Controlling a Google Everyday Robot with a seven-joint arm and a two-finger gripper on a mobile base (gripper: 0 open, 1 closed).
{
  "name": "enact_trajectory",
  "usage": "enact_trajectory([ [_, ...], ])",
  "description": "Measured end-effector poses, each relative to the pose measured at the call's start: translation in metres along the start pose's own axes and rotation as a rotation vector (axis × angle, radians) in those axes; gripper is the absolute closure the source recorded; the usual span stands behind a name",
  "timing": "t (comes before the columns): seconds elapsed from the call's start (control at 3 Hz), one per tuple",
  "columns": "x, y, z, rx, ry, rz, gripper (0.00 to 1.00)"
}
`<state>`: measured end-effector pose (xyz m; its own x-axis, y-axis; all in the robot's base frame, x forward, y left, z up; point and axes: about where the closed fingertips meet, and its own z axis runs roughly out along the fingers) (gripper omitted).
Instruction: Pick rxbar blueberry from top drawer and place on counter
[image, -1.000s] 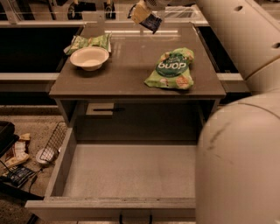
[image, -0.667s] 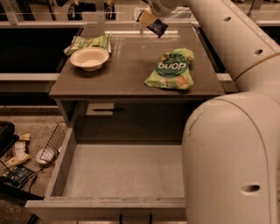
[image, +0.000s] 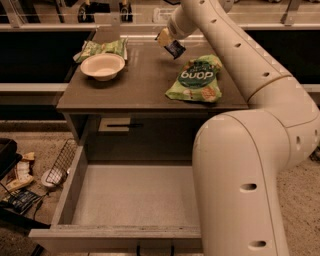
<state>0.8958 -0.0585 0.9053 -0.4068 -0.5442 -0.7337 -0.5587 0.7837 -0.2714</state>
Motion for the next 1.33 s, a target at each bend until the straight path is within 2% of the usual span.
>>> enact_trajectory([
  [0.33,-0.008,0.023,0.035,-0.035,-0.029,0.021,1.0],
  [0.67,-0.006,0.037,0.057,-0.066,-0.026,0.053,1.0],
  [1.0,-0.004,0.039,0.06,-0.068,-0.023,0.051,0.82],
  [1.33,-0.002,0.042,0.064,-0.074,-0.018,0.05,0.5],
])
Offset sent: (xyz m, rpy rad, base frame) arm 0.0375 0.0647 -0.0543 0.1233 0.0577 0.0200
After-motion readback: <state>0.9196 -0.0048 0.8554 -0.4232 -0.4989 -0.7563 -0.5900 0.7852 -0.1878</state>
